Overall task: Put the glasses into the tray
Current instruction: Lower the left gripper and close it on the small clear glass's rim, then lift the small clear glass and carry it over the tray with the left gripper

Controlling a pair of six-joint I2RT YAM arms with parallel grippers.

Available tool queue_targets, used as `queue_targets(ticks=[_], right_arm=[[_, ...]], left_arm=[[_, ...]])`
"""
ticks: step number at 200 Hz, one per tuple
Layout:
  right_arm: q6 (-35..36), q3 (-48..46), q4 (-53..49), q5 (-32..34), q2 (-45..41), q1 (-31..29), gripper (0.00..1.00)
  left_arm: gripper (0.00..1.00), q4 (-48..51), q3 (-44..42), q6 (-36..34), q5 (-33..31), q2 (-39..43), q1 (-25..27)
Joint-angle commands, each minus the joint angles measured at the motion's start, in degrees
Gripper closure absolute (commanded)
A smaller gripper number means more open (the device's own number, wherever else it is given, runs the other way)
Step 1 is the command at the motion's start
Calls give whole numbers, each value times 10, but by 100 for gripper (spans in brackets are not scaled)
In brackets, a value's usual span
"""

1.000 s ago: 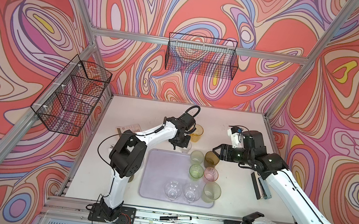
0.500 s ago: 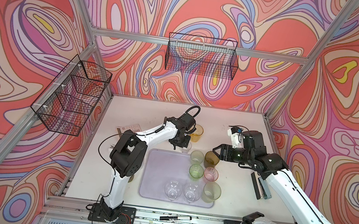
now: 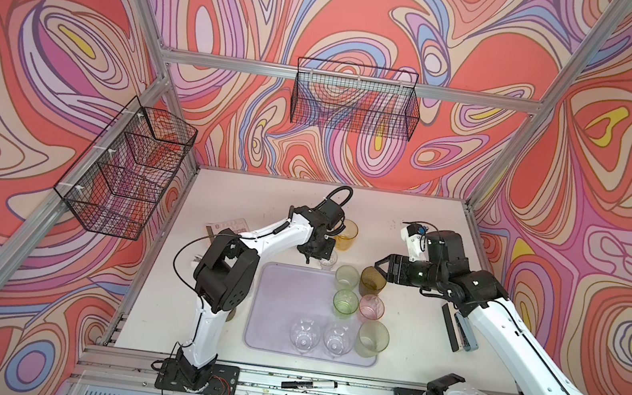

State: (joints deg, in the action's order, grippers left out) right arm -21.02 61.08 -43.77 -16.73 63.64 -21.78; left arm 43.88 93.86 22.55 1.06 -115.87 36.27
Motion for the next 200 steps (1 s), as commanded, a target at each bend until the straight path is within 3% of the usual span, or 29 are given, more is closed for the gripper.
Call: queue_targets(ticks=[1, 72, 200], right_arm=[[6, 1, -3, 5, -9, 2, 31], [4, 0, 0, 5, -9, 2, 32], [4, -3, 5, 3, -9, 2, 31]], left_arm=[[95, 14, 15, 2, -4, 7, -4], [100, 31, 18, 4, 0, 33, -4], [100, 82, 23, 2, 12, 80, -4]])
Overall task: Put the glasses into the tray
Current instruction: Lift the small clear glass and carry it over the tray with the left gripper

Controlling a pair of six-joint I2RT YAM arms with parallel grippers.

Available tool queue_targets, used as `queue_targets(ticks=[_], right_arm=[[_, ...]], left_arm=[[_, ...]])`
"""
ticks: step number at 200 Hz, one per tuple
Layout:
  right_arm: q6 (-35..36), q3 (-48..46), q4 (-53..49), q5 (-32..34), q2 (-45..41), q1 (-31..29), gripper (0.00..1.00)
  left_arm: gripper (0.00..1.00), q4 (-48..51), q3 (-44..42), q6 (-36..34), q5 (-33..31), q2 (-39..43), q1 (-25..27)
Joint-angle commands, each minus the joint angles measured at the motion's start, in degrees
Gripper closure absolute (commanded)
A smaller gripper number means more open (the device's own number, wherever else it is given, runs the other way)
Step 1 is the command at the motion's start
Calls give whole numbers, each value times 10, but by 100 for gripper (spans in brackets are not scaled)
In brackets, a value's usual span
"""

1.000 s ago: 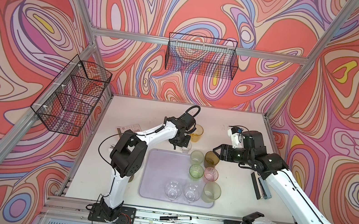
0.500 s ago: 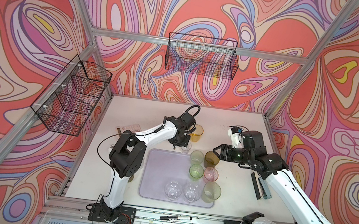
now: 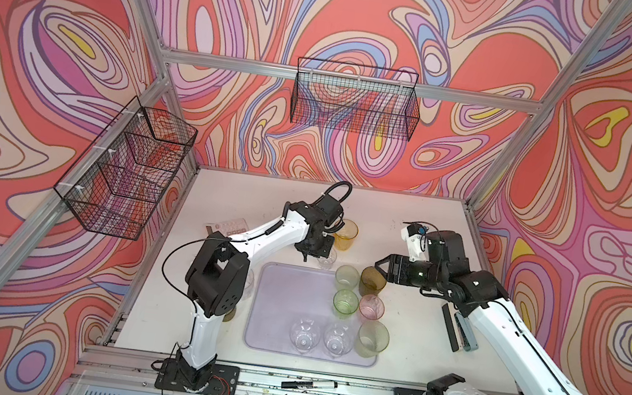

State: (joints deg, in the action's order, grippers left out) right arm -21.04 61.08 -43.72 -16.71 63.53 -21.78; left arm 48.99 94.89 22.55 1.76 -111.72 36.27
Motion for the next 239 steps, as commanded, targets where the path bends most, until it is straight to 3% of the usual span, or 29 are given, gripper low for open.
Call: queue_targets(ticks=[1, 239], right_arm=[[4, -3, 5, 3, -7, 2, 31], [0, -3, 9, -1, -11, 2, 31]], left_arm=[[100, 32, 13, 2, 5, 39, -4], [98, 69, -137, 26, 29, 151, 23]])
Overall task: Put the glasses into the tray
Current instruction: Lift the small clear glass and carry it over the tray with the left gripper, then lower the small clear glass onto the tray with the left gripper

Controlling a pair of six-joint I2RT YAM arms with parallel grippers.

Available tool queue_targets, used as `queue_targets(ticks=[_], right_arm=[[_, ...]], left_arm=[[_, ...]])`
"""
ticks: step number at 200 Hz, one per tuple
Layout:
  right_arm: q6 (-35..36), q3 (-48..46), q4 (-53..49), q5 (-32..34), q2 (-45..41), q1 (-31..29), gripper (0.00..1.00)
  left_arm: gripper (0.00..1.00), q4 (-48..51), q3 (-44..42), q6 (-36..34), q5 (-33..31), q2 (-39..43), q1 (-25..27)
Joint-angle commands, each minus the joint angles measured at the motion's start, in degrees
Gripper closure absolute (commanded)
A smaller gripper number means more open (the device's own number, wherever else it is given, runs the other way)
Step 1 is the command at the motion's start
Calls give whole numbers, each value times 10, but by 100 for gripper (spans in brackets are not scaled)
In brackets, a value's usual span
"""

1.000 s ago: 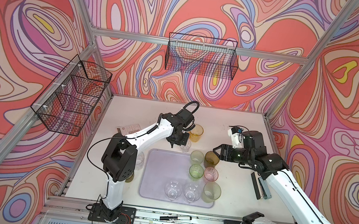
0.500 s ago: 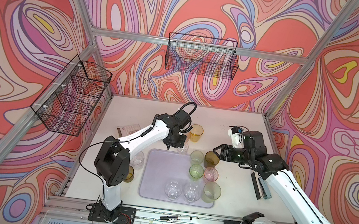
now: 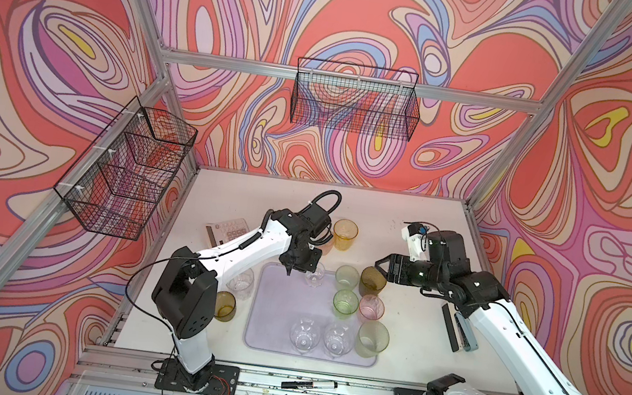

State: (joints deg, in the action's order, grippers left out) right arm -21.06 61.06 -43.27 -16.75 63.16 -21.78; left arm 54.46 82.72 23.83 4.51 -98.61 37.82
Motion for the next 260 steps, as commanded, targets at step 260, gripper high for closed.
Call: queue_targets(ticks=[260], right_arm=[[-5, 3, -3, -1, -13, 2, 31]], left_arm=[[96, 0, -118, 66, 8, 61, 64]])
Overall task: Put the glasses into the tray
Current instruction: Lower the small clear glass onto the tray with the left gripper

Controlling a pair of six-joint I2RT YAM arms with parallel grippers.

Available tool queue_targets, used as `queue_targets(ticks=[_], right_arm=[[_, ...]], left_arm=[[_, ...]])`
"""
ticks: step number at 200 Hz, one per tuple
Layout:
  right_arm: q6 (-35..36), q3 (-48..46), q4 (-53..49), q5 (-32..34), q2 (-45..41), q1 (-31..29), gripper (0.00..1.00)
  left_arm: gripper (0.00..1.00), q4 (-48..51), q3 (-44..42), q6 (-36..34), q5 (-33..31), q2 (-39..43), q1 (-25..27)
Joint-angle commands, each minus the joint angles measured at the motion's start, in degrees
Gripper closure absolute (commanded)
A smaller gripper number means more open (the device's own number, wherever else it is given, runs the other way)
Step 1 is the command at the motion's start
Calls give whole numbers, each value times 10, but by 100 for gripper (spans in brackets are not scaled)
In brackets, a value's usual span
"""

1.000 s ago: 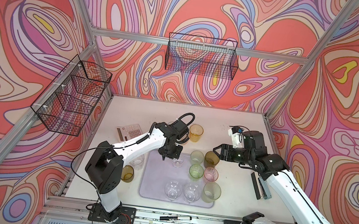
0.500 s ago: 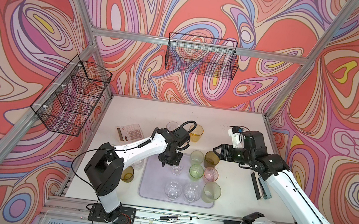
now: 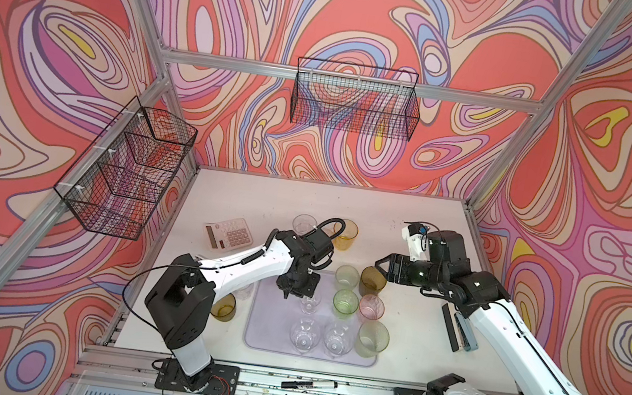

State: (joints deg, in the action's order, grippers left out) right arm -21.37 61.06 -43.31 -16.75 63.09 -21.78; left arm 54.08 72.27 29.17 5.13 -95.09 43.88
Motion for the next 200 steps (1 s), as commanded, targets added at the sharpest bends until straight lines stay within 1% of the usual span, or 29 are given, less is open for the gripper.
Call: queue_targets(ticks=[1, 54, 100, 171, 200], right_arm=[[-2, 3, -3, -2, -13, 2, 31], [-3, 4, -1, -3, -13, 2, 31], [-3, 2, 1, -5, -12, 2, 31], [-3, -2, 1, -3, -14, 2, 31], [-3, -5, 3, -3, -13, 2, 31]], left_arm=[[96, 3, -14, 13, 3, 26, 3], [94, -5, -26, 19, 10, 27, 9], [92, -9, -30, 24, 7, 25, 16], [91, -8, -33, 25, 9, 9, 23], [89, -7, -35, 25, 5, 9, 25]])
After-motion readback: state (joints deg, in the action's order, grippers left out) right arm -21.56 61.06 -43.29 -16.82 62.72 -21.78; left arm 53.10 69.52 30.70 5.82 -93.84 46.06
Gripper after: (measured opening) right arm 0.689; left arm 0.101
